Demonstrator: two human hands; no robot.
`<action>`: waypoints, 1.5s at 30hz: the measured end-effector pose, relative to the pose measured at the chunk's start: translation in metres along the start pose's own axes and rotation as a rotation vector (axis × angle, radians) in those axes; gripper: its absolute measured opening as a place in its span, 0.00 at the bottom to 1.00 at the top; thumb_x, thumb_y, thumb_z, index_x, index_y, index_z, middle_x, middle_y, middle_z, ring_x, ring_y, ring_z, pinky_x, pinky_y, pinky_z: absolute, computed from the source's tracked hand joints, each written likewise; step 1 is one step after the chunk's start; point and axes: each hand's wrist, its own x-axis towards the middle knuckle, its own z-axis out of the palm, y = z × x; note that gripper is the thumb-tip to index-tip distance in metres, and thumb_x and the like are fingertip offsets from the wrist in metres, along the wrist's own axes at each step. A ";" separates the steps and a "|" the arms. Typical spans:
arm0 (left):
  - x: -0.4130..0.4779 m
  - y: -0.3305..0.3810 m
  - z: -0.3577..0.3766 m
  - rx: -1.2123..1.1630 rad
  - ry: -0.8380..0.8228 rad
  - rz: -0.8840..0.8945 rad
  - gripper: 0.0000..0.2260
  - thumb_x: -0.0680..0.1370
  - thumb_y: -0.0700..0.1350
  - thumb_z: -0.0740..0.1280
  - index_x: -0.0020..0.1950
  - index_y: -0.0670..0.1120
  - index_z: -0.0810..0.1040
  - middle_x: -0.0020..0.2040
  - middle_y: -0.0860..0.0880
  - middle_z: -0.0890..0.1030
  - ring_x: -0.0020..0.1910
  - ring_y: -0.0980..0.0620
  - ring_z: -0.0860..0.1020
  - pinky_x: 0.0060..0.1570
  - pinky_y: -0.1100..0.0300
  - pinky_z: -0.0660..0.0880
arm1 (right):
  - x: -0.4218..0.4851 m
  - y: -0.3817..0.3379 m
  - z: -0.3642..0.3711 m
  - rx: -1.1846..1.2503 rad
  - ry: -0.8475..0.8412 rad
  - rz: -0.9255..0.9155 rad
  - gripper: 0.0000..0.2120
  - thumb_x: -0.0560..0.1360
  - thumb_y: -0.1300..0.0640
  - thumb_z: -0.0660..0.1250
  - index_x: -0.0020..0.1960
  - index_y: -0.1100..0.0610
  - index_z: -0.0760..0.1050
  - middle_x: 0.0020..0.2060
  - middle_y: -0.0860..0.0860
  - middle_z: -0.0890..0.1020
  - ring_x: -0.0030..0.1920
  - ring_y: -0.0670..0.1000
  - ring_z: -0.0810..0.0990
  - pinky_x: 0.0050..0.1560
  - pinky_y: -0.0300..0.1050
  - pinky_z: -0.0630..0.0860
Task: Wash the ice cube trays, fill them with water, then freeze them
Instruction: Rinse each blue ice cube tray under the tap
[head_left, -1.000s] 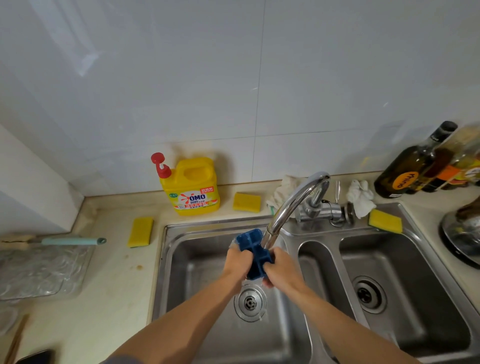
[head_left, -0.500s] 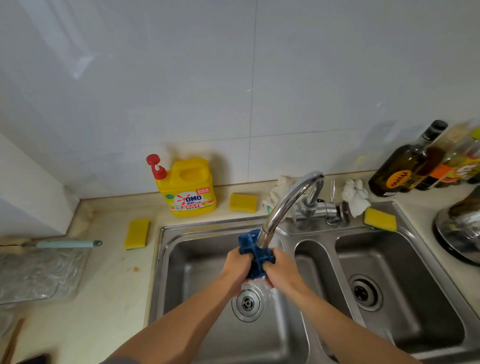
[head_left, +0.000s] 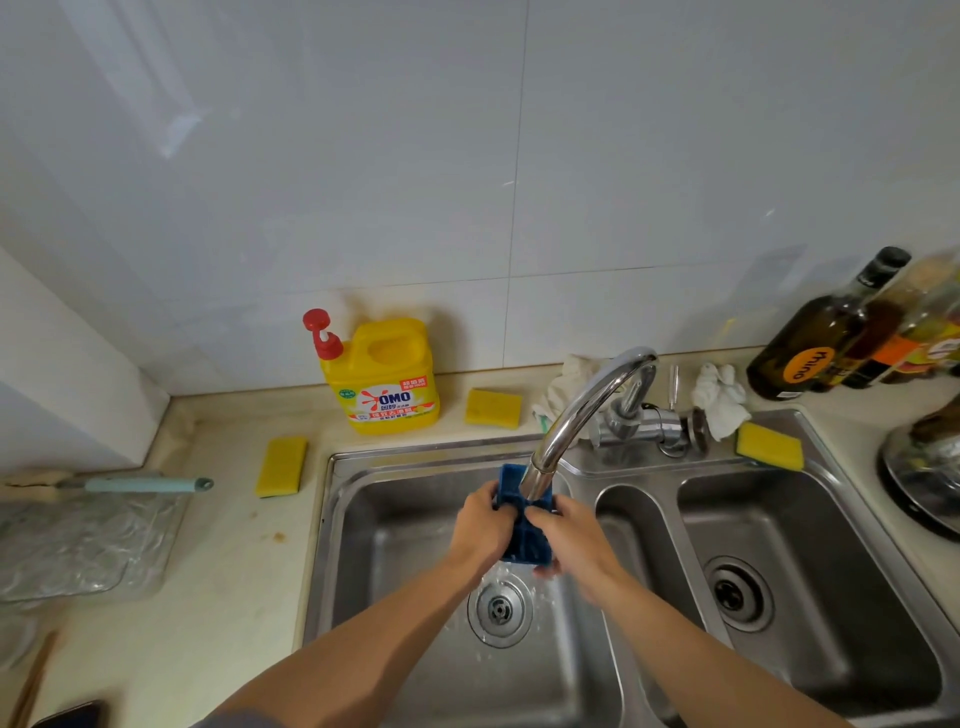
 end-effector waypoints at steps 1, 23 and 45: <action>0.001 0.000 -0.001 0.003 0.003 -0.003 0.13 0.80 0.36 0.60 0.61 0.46 0.78 0.53 0.45 0.84 0.53 0.46 0.83 0.59 0.47 0.79 | 0.001 -0.001 0.000 0.031 -0.012 0.013 0.05 0.80 0.58 0.67 0.55 0.55 0.78 0.50 0.57 0.84 0.46 0.58 0.87 0.34 0.48 0.82; 0.011 -0.012 -0.013 0.174 -0.028 -0.057 0.08 0.75 0.37 0.62 0.47 0.42 0.80 0.43 0.42 0.84 0.43 0.45 0.81 0.46 0.50 0.79 | 0.015 0.000 -0.011 -0.048 -0.071 0.064 0.07 0.77 0.60 0.67 0.54 0.59 0.78 0.47 0.59 0.85 0.43 0.57 0.86 0.37 0.53 0.85; 0.024 -0.018 -0.025 0.088 -0.073 -0.040 0.06 0.75 0.42 0.72 0.50 0.48 0.80 0.47 0.48 0.84 0.46 0.51 0.82 0.45 0.59 0.80 | 0.009 -0.003 -0.008 -0.223 -0.106 -0.011 0.09 0.80 0.66 0.59 0.55 0.55 0.73 0.39 0.60 0.84 0.28 0.51 0.79 0.30 0.46 0.77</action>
